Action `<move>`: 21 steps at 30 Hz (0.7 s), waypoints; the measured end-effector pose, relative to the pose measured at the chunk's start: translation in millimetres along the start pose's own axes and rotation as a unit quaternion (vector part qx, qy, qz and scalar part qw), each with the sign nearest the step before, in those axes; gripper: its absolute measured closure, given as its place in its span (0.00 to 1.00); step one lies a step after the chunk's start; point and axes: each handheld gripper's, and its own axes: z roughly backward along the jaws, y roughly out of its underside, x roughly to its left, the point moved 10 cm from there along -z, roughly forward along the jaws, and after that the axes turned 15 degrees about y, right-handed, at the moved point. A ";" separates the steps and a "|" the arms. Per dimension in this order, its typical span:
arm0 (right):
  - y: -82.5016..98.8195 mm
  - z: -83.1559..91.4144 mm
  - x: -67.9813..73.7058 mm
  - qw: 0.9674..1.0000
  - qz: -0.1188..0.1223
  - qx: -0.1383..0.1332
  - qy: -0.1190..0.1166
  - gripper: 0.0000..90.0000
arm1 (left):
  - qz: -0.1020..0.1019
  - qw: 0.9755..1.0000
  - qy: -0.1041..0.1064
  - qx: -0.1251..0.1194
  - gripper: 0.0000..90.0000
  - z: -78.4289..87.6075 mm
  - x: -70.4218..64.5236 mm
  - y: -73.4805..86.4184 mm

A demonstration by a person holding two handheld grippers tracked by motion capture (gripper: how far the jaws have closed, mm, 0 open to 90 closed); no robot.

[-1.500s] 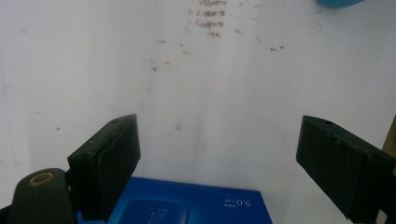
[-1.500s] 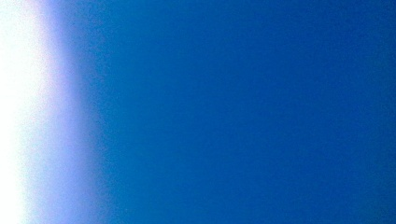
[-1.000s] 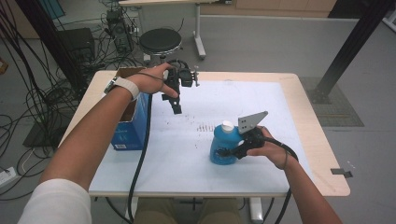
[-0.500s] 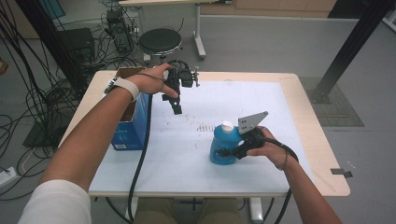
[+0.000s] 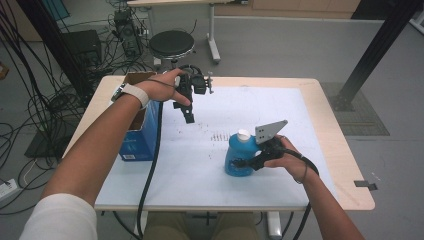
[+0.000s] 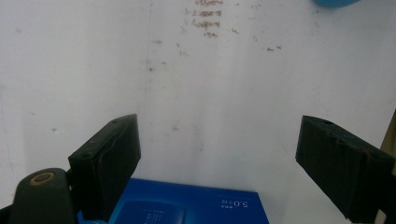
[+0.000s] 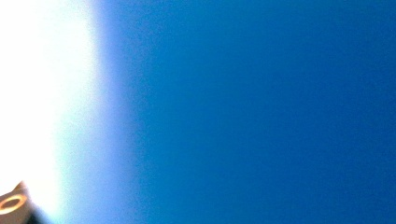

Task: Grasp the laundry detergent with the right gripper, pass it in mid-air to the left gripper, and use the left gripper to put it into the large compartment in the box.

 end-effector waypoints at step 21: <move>-0.2 -0.4 -0.4 1.000 -0.009 -0.002 -0.002 0.47 | 0.001 1.000 -0.001 -0.002 0.16 1.4 -1.1 2.2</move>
